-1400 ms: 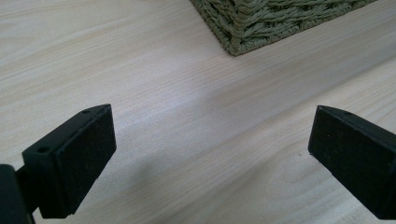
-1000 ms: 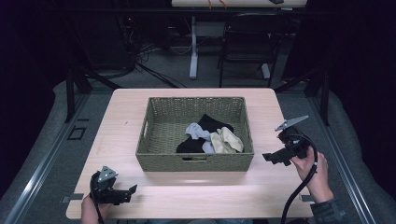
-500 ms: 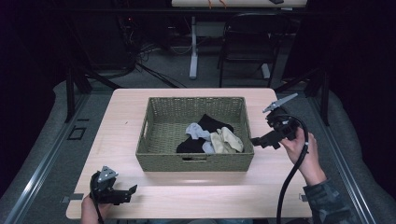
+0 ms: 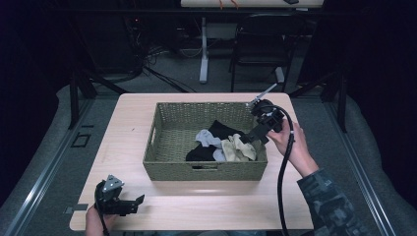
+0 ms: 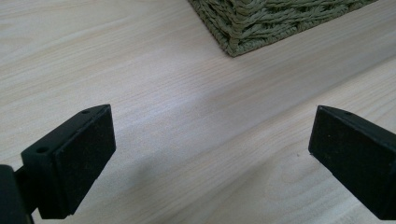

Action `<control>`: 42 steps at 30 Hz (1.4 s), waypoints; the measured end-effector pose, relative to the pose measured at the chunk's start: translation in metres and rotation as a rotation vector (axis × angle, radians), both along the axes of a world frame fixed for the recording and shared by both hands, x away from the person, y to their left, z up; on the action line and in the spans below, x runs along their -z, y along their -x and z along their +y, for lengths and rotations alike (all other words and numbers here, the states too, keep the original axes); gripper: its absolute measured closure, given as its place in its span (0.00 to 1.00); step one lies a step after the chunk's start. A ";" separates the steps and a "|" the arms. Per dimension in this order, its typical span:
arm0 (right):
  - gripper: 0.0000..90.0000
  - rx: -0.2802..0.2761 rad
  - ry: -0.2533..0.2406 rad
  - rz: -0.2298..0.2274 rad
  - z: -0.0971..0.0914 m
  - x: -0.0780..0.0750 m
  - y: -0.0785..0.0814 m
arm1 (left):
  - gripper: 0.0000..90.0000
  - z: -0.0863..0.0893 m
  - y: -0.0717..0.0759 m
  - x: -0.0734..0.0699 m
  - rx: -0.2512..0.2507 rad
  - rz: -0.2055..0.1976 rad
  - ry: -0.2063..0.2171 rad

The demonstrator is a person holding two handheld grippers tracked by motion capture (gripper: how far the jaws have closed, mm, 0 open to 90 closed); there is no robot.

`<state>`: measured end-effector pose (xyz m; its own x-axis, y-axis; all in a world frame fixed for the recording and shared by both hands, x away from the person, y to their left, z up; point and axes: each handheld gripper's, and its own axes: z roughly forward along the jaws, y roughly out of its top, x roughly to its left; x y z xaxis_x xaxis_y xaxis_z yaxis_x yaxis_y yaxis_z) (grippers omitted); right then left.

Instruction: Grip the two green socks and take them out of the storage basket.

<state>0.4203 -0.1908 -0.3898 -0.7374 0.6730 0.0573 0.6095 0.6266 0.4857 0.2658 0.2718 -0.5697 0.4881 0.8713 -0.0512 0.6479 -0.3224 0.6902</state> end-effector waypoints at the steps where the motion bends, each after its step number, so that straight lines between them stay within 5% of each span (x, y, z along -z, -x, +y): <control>1: 0.01 -0.003 0.004 0.014 0.002 0.002 -0.004 | 0.01 0.000 0.000 0.000 0.000 -0.001 0.001; 15: 0.01 0.028 0.034 0.118 0.023 0.044 -0.039 | 0.01 0.000 0.000 0.000 0.002 0.000 0.003; 28: 0.31 0.069 0.142 0.161 0.039 0.078 -0.051 | 0.00 0.002 0.000 -0.001 0.013 -0.013 0.032; 40: 0.36 0.086 0.224 0.183 0.047 0.097 -0.056 | 0.00 0.002 0.000 -0.001 0.013 -0.010 0.038; 42: 0.54 0.102 0.255 0.179 0.049 0.102 -0.057 | 0.00 0.002 0.000 -0.001 0.013 -0.009 0.037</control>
<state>0.4768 -0.1414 -0.4922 -0.6592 0.7519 -0.0001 0.7368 0.6459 0.1998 0.2655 0.2740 -0.5692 0.5003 0.8623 -0.0785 0.6371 -0.3052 0.7078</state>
